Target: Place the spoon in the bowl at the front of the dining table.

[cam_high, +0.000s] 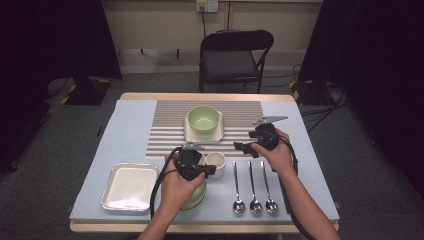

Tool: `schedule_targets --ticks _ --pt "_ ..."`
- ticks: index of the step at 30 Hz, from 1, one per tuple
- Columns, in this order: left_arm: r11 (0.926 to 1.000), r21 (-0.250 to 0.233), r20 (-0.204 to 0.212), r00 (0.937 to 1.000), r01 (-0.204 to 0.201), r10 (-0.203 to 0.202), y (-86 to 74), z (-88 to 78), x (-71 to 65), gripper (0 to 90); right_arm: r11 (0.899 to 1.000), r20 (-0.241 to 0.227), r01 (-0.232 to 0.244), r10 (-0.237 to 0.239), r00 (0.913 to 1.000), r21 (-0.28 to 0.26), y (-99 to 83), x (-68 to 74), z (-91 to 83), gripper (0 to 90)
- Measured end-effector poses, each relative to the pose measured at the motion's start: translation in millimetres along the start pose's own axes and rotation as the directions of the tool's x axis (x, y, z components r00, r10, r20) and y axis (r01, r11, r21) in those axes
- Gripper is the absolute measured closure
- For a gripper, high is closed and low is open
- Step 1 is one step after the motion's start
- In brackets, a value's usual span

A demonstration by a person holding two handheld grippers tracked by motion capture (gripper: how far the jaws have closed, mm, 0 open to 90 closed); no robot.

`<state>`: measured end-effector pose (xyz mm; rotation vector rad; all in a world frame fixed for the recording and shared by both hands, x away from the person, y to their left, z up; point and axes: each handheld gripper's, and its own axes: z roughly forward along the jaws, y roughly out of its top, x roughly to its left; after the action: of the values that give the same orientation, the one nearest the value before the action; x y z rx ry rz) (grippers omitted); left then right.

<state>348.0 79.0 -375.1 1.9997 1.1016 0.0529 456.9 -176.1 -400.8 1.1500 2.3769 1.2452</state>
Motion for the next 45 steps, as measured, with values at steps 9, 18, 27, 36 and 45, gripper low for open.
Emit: schedule_targets --ticks 9,18,27,36,45 --pt "1.0000 -0.003 0.004 1.0000 -0.005 0.005 -1.1 9.3 -8.9 90.0 1.000 -0.006 0.009 -0.009 0.9999 0.004 -2.2 1.7 3.3 17.1" --pt "0.9995 0.015 0.002 0.9996 -0.027 0.027 -3.3 22.3 -19.5 90.0 1.000 -0.009 0.013 -0.013 0.9999 0.012 -4.1 3.1 4.8 17.1" --pt "0.9990 0.016 0.006 0.9991 -0.041 0.041 -7.3 34.0 -30.2 90.0 1.000 -0.010 0.011 -0.011 0.9999 0.019 -8.0 2.5 5.5 17.1" --pt "0.9974 0.040 0.013 0.9981 -0.061 0.060 -15.4 49.1 -40.4 90.0 1.000 -0.010 0.008 -0.008 0.9999 0.022 -11.5 2.7 5.5 17.1" --pt "0.9954 0.051 0.006 0.9967 -0.081 0.081 -20.2 59.8 -48.4 90.0 1.000 -0.001 0.002 -0.002 1.0000 0.015 -13.2 1.2 3.9 17.1"
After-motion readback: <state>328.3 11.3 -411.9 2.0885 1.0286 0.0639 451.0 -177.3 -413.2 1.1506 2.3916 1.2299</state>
